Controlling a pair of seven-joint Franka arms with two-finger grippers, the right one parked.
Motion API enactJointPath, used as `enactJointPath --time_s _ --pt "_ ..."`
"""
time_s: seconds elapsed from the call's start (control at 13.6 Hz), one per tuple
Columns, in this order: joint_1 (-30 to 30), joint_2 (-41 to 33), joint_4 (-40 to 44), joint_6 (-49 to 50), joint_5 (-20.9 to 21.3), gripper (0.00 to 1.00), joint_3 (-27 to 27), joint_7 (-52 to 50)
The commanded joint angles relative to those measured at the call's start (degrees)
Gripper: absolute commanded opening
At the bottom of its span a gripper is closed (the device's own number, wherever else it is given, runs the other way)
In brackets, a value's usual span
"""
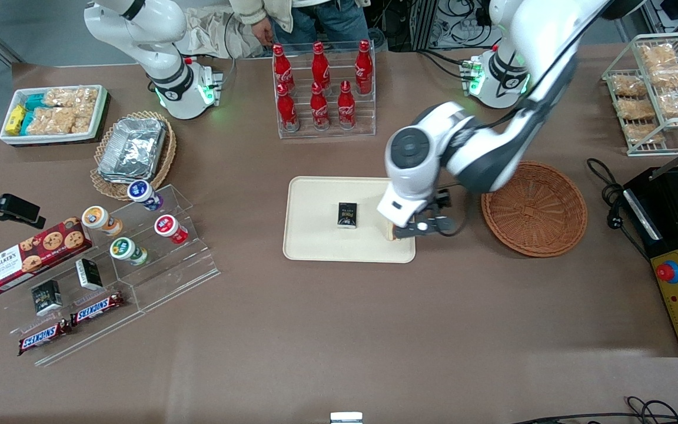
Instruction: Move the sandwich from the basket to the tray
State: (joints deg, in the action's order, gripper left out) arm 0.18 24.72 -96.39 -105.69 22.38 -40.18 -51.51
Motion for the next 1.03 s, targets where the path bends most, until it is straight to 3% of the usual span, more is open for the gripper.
enactJointPath --time_s 0.0,0.22,0.44,0.66,0.96 --pt "5.2 -5.9 3.9 7.2 -6.6 1.00 -0.2 11.0" --pt "10.2 -11.4 6.7 12.9 -12.3 1.00 1.3 19.6" --pt "8.4 -17.1 6.7 13.8 -14.8 1.00 10.6 26.3" --pt "3.5 -22.9 6.0 18.3 -21.7 1.00 24.2 41.1" --pt "-2.3 -28.1 4.1 19.3 -22.2 1.00 33.7 43.2"
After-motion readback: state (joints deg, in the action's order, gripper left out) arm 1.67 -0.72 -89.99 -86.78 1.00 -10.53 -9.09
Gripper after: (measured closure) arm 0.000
